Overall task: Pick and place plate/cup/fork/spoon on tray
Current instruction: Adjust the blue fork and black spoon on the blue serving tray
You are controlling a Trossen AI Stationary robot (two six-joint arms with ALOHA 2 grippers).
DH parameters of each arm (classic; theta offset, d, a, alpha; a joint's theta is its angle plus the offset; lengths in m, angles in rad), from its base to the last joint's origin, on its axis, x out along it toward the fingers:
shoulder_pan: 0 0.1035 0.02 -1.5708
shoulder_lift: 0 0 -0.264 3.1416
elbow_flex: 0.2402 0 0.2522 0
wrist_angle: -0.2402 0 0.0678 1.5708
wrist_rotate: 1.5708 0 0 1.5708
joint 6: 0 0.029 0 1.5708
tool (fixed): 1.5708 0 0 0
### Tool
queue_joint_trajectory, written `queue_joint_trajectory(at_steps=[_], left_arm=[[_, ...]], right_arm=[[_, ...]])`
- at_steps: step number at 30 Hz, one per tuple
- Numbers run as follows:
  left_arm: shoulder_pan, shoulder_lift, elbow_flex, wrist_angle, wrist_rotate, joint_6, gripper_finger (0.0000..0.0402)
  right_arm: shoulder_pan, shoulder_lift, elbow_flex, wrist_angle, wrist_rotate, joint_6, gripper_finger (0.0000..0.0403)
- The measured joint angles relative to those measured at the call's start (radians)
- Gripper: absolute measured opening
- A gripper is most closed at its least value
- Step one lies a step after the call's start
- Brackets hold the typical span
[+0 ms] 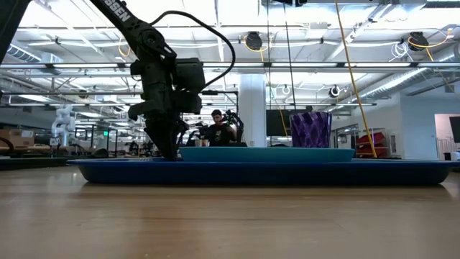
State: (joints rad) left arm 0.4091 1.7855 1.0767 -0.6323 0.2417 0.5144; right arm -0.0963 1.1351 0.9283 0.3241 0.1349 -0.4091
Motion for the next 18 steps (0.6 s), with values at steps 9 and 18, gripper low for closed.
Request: queue_joint_trajectory(at_steps=[9,18], left_arm=[[0.000,0.000,0.048,-0.036,0.000,-0.031,0.0037],[0.000,0.000,0.081,-0.078,-0.004,-0.072,0.0085]], right_arm=[[0.000,0.000,0.000,0.000,0.000,0.000,0.0157],[0.000,0.000,0.000,-0.003,0.000,0.003,0.0157]])
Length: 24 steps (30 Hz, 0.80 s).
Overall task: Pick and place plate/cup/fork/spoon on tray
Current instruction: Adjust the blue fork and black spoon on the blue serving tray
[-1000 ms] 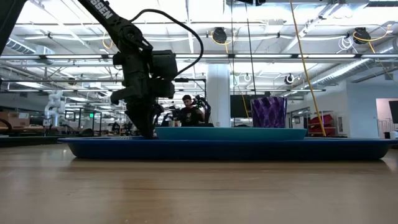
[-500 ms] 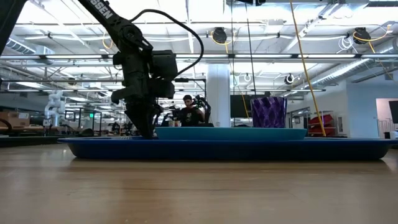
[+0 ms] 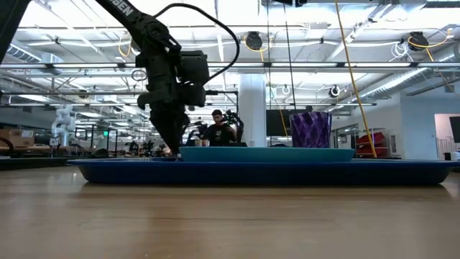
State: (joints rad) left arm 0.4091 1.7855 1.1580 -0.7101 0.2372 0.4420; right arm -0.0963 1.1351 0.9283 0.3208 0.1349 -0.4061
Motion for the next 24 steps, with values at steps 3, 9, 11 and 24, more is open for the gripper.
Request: queue_joint_trajectory(at_steps=[3,9,11,24], left_arm=[[0.000,0.000,0.000,-0.039,-0.036,0.001,0.0096],[0.005,0.000,0.000,-0.150,-0.056,0.005,0.0103],[0.005,0.000,0.000,-0.183,-0.056,0.005,0.0104],[0.004,0.000,-0.008,-0.222,-0.057,0.008,0.0104]], right_arm=[[0.000,0.000,0.000,-0.003,0.000,0.000,0.0157],[0.000,0.000,0.000,-0.003,0.000,0.000,0.0157],[0.000,0.000,0.000,-0.002,0.000,0.000,0.0157],[0.000,0.000,0.000,-0.002,0.000,0.001,0.0157]])
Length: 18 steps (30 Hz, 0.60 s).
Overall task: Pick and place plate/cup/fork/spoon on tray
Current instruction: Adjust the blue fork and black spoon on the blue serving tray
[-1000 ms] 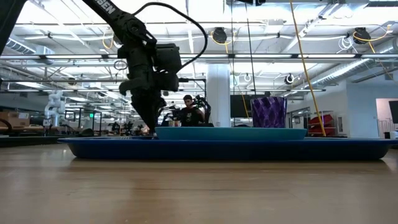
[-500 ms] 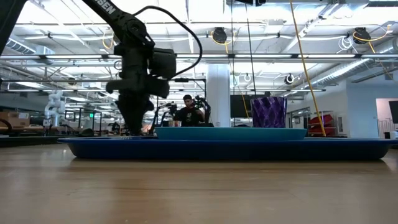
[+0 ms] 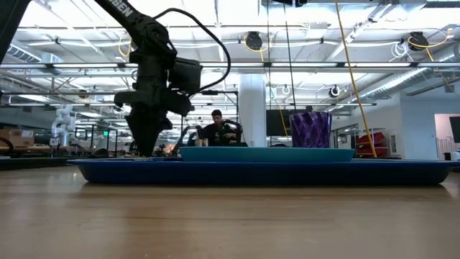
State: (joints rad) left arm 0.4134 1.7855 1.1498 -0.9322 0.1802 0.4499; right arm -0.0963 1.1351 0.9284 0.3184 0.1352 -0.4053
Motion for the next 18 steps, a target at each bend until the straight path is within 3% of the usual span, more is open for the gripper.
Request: queue_joint_trajectory(at_steps=[18], left_arm=[[-0.009,0.000,-0.053,0.096,-0.002,-0.008,0.0104]], right_arm=[[0.000,0.000,0.000,0.003,0.000,0.003,0.0157]])
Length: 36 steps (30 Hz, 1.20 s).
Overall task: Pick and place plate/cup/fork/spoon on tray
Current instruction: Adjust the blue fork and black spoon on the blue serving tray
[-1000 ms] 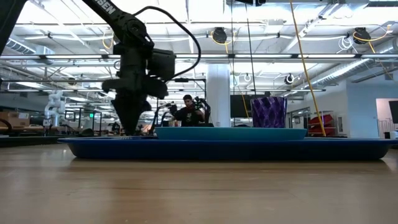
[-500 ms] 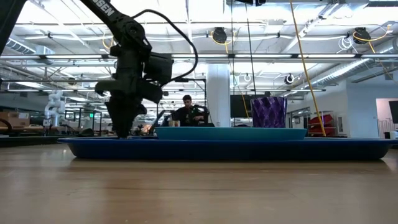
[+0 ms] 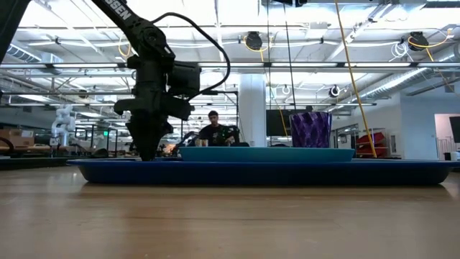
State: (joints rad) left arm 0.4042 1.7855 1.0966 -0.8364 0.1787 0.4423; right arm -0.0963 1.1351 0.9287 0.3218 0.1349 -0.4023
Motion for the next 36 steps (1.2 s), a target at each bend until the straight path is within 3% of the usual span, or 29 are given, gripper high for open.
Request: queue_joint_trajectory(at_steps=[21,36], left_arm=[[0.024,0.000,0.000,0.025,-0.101,0.004,0.0104],[-0.001,0.000,0.000,0.019,-0.093,0.007,0.0104]], right_arm=[[0.000,0.000,0.000,-0.001,0.000,0.000,0.0157],[0.000,0.000,0.000,-0.002,0.000,0.001,0.0157]])
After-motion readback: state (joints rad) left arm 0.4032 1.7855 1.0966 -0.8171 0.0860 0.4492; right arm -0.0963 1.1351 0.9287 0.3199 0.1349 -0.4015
